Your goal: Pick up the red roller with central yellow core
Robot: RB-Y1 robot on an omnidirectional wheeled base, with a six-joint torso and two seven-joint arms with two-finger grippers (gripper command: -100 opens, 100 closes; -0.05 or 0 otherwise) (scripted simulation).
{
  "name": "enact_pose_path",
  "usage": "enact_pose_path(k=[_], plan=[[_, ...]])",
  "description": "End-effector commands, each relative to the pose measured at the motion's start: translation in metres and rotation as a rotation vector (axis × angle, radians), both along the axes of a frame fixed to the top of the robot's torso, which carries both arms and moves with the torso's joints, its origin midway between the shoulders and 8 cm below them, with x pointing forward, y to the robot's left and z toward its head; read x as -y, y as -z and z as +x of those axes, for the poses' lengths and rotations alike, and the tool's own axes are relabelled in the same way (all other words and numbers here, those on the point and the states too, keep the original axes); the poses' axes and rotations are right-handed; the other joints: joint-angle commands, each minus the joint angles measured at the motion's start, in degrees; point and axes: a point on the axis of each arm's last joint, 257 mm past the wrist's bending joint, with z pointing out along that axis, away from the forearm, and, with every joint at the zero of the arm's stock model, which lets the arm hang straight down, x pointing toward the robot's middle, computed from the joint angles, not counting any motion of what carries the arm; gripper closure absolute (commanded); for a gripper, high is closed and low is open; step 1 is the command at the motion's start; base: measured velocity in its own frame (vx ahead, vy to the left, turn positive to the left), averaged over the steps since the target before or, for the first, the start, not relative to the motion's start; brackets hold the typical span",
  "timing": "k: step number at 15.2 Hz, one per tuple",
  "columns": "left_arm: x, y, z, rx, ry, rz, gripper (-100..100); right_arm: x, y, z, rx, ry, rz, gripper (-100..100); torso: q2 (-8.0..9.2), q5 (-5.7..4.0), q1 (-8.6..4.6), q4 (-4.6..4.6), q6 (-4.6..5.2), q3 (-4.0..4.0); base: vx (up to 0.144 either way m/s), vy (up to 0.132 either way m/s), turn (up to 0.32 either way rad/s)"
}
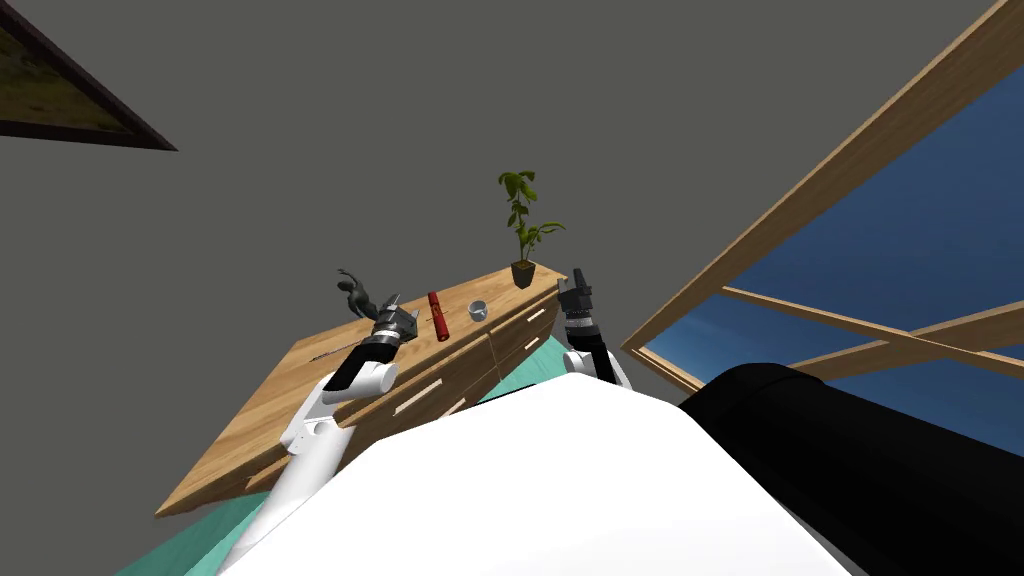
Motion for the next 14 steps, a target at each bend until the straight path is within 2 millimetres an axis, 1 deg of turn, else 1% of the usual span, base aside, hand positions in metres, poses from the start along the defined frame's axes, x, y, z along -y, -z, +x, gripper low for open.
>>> enact_pose_path(k=[1, 2, 3, 4, 5, 6, 7, 8, 9, 10, 11, 12, 13, 14], plan=[[-0.009, 0.011, 0.004, -0.04, -0.011, -0.022, -100, 0.0, 0.0, 0.0, 0.0, 0.0, 0.0, 0, 0.0, 0.0, 0.0, 0.0, 0.0, 0.0, -0.013, -0.001, -0.051], [-0.022, 0.014, 0.014, -0.076, -0.023, -0.045, -100, 0.0, 0.0, 0.0, 0.0, 0.0, 0.0, 0, 0.0, 0.01, 0.01, 0.0, -0.04, 0.0, -0.015, -0.012, -0.197], [-0.027, 0.025, 0.014, -0.105, -0.035, -0.062, -100, 0.0, 0.0, 0.0, 0.0, 0.0, 0.0, 0, 0.0, 0.0, -0.01, 0.0, 0.01, 0.0, -0.015, -0.011, -0.233], [-0.028, 0.027, 0.014, -0.109, -0.037, -0.062, -100, 0.0, 0.0, 0.0, 0.0, 0.0, 0.0, 0, -0.01, 0.0, -0.02, 0.0, 0.01, -0.01, -0.009, -0.006, -0.092], [-0.043, 0.028, 0.024, -0.142, -0.055, -0.087, -100, 0.0, 0.0, 0.0, 0.0, 0.0, 0.0, 0, -0.01, 0.0, -0.01, -0.01, -0.04, -0.01, -0.008, -0.016, -0.214], [-0.049, 0.04, 0.023, -0.173, -0.07, -0.106, -100, 0.0, 0.0, 0.0, 0.0, 0.0, 0.0, 0, -0.02, -0.01, -0.03, 0.0, 0.01, -0.01, -0.008, -0.016, -0.239], [-0.049, 0.041, 0.023, -0.176, -0.072, -0.107, -100, 0.0, 0.0, 0.0, 0.0, 0.0, 0.0, 0, -0.03, -0.01, -0.04, -0.01, 0.0, -0.01, -0.006, -0.009, -0.091], [-0.062, 0.036, 0.032, -0.198, -0.088, -0.131, -100, 0.0, 0.0, 0.0, 0.0, 0.0, 0.0, 0, -0.03, -0.01, -0.03, -0.01, -0.03, -0.02, -0.006, -0.023, -0.245], [-0.069, 0.048, 0.031, -0.229, -0.106, -0.15, -100, 0.0, 0.0, 0.0, 0.0, 0.0, 0.0, 0, -0.04, -0.02, -0.06, 0.0, 0.02, -0.02, -0.006, -0.023, -0.267], [-0.073, 0.054, 0.031, -0.24, -0.115, -0.155, -100, 0.0, 0.0, 0.0, 0.0, 0.0, 0.0, 0, -0.04, -0.02, -0.07, -0.01, 0.0, -0.02, -0.004, -0.011, -0.082], [-0.086, 0.045, 0.038, -0.252, -0.132, -0.181, -100, 0.0, 0.0, 0.0, 0.0, 0.0, 0.0, 0, -0.04, -0.01, -0.04, -0.01, -0.04, -0.02, -0.001, -0.021, -0.194], [-0.094, 0.058, 0.037, -0.283, -0.154, -0.202, -100, 0.0, 0.0, 0.0, 0.0, 0.0, 0.0, 0, -0.06, -0.02, -0.06, 0.0, 0.02, -0.03, 0.0, -0.021, -0.217], [-0.098, 0.066, 0.036, -0.301, -0.165, -0.208, -100, 0.0, 0.0, 0.0, 0.0, 0.0, 0.0, 0, -0.07, -0.02, -0.07, -0.01, 0.01, -0.04, 0.0, -0.013, -0.107], [-0.114, 0.058, 0.043, -0.313, -0.191, -0.238, -100, 0.0, 0.0, 0.0, 0.0, 0.0, 0.0, 0, -0.06, -0.01, -0.05, -0.02, -0.03, -0.03, -0.001, -0.027, -0.251]])
